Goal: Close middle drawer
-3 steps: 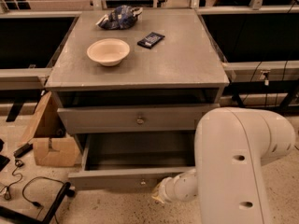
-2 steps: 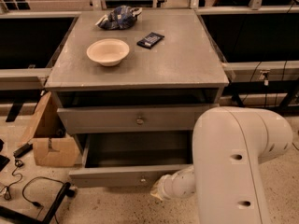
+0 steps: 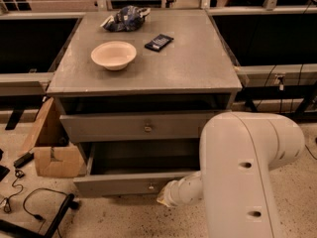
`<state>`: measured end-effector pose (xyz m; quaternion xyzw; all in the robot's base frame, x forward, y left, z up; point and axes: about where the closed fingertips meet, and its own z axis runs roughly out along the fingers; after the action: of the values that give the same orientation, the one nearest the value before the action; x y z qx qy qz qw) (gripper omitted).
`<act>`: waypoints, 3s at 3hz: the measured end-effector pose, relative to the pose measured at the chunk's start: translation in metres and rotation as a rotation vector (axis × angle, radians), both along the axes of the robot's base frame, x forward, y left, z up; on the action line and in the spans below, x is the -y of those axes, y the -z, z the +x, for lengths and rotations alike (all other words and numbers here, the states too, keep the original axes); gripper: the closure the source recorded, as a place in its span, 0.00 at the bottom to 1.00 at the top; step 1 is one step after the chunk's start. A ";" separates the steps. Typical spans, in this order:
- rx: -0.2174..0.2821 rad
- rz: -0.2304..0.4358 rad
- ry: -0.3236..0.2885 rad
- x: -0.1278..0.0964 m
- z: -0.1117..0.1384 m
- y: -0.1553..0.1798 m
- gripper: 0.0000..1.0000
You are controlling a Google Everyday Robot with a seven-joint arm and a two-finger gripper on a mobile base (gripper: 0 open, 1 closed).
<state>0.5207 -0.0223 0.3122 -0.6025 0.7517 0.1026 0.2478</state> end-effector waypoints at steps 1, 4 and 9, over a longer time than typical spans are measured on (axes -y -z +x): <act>0.007 -0.003 -0.002 -0.003 0.006 -0.002 1.00; 0.016 -0.005 -0.003 -0.005 0.014 -0.004 0.54; 0.016 -0.005 -0.003 -0.005 0.014 -0.004 0.19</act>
Offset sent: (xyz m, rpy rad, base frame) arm 0.1688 0.0152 0.0385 -0.0274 -0.1103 0.0224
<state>0.5345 -0.0170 0.3163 -0.6052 0.7489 0.0965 0.2520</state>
